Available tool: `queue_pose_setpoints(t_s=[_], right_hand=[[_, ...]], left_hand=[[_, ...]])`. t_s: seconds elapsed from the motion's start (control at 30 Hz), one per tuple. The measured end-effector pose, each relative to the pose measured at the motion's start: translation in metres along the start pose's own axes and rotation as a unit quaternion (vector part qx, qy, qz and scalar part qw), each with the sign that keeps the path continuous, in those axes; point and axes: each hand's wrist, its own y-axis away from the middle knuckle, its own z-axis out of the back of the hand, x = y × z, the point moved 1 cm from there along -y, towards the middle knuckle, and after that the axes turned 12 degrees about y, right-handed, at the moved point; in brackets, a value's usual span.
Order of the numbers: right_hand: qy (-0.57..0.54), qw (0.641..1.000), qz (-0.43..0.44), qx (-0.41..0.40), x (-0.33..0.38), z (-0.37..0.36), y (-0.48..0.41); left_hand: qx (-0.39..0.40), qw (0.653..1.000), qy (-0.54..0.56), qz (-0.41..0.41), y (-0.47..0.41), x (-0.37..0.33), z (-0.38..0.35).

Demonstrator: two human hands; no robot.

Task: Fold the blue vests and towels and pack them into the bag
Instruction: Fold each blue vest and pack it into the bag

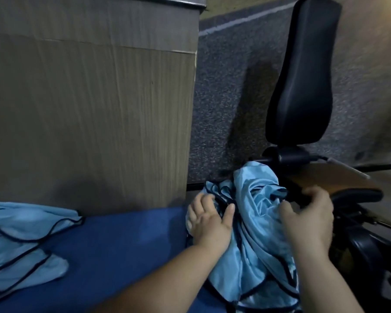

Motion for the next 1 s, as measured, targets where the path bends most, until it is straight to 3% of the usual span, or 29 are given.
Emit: queue_pose_setpoints(t_s=[0.07, 0.13, 0.23, 0.33, 0.43, 0.5, 0.63, 0.7, 0.77, 0.9, 1.0], right_hand=[[-0.022, 0.993, 0.117, -0.007, 0.010, -0.004, 0.008], [0.060, 0.976, 0.196, 0.068, 0.015, -0.020, 0.013], [0.221, 0.928, 0.190, 0.231, 0.005, -0.044, 0.015], [0.263, 0.906, 0.156, 0.292, -0.005, -0.056, 0.019], [0.287, 0.908, 0.153, 0.264, -0.002, -0.054, 0.021], [0.279, 0.925, 0.165, 0.199, 0.009, -0.049, 0.027], [0.145, 0.956, 0.252, 0.051, 0.046, -0.050, 0.054], [0.056, 0.938, 0.336, 0.061, 0.069, -0.064, 0.079], [-0.011, 0.912, 0.378, 0.161, 0.093, -0.085, 0.116], [-0.027, 0.843, 0.346, 0.411, 0.121, -0.131, 0.195], [0.001, 0.788, 0.339, 0.514, 0.130, -0.165, 0.243]], left_hand=[[0.046, 0.999, 0.022, -0.011, -0.002, 0.003, -0.008], [0.124, 0.992, 0.017, -0.004, -0.005, 0.002, -0.013], [0.207, 0.978, 0.009, 0.031, -0.004, 0.007, -0.019], [0.220, 0.975, 0.013, 0.024, -0.004, 0.016, -0.014], [0.197, 0.980, 0.003, -0.004, -0.002, 0.025, -0.001], [0.161, 0.986, -0.007, -0.032, 0.001, 0.035, 0.015], [0.088, 0.994, -0.057, -0.009, 0.009, 0.071, 0.067], [0.052, 0.995, -0.078, 0.039, 0.012, 0.091, 0.099], [0.012, 0.993, -0.081, 0.085, 0.016, 0.111, 0.130], [-0.044, 0.983, -0.120, 0.130, 0.030, 0.147, 0.191], [-0.093, 0.964, -0.203, 0.143, 0.041, 0.178, 0.242]])
